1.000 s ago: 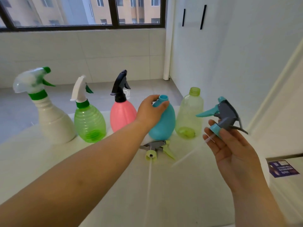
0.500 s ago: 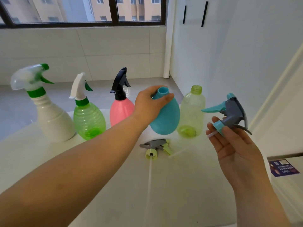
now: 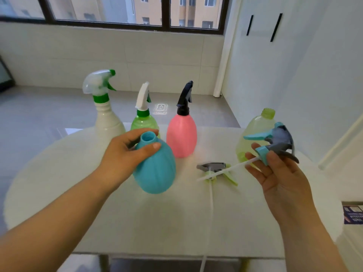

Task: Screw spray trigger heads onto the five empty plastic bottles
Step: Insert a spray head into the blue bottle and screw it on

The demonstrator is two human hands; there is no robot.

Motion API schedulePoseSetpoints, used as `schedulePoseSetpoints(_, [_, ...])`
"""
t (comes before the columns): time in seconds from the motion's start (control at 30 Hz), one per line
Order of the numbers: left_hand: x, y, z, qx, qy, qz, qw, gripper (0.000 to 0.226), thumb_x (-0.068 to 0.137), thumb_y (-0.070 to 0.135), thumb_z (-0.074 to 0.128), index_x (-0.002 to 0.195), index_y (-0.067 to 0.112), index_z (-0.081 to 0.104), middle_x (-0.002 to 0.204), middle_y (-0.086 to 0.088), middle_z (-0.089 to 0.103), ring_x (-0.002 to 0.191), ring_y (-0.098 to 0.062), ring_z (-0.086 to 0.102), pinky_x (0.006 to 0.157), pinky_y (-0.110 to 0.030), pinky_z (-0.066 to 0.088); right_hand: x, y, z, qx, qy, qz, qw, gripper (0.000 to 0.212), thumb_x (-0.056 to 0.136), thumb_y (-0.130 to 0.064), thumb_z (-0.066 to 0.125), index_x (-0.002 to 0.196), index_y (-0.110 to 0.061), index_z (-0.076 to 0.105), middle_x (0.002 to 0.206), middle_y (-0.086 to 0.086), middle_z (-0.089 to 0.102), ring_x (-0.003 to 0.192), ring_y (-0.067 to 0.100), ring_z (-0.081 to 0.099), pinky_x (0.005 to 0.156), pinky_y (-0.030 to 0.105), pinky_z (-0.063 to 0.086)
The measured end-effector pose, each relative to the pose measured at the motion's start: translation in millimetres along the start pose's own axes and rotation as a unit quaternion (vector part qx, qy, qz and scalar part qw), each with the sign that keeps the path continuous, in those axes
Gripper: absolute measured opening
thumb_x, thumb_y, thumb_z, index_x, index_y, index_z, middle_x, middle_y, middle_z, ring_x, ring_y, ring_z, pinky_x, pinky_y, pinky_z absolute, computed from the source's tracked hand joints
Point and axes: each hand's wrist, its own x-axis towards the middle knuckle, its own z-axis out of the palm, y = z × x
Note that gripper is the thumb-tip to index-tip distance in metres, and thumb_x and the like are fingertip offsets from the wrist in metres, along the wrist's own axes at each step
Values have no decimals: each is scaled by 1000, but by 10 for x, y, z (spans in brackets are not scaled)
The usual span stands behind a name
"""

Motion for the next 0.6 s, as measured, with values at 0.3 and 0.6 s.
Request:
schedulePoseSetpoints(0.3, [-172, -341, -255, -44, 20, -6, 999, 43, 75, 9, 68, 91, 47, 54, 101, 23, 58, 86, 13, 57, 71, -6, 49, -244, 71, 488, 5, -25, 6, 1000, 21, 68, -14, 55, 89, -17, 59, 76, -7, 75, 77, 8, 70, 73, 21, 56])
schedulePoseSetpoints(0.6, [-208, -632, -269, 25, -102, -53, 993, 99, 56, 16, 84, 127, 41, 19, 109, 28, 38, 96, 7, 47, 64, -7, 44, -128, -61, 959, 29, -57, -42, 997, 15, 80, -9, 49, 92, -14, 58, 75, -6, 75, 78, 9, 70, 73, 21, 56])
